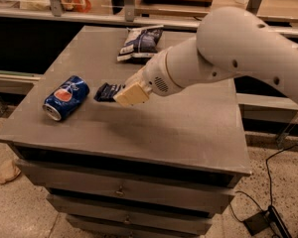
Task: Move rxbar blueberry near pepsi can
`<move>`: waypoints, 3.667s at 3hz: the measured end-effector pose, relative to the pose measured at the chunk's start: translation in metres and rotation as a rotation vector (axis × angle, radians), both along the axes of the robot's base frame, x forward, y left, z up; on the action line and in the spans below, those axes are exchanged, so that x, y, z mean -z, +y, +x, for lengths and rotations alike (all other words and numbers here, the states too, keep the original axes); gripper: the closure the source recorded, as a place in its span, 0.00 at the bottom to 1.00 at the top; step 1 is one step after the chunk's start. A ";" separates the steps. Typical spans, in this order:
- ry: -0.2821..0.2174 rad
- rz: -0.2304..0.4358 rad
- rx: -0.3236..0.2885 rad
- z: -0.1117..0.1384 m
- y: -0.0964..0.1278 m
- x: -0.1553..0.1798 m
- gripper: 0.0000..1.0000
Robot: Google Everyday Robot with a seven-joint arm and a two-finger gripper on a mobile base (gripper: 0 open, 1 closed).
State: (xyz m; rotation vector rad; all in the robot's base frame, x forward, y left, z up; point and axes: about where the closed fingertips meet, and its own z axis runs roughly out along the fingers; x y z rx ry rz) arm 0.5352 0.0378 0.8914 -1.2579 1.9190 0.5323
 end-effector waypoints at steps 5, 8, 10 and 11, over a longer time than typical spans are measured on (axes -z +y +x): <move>-0.021 0.010 0.060 0.005 0.044 0.036 1.00; 0.052 0.055 0.067 -0.001 0.058 0.058 0.35; 0.074 0.080 0.083 0.002 0.055 0.062 0.00; 0.030 0.118 0.152 0.020 0.028 0.049 0.00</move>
Offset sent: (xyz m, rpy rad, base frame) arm 0.0123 0.0157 -0.0148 -0.0184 -0.0019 -0.0307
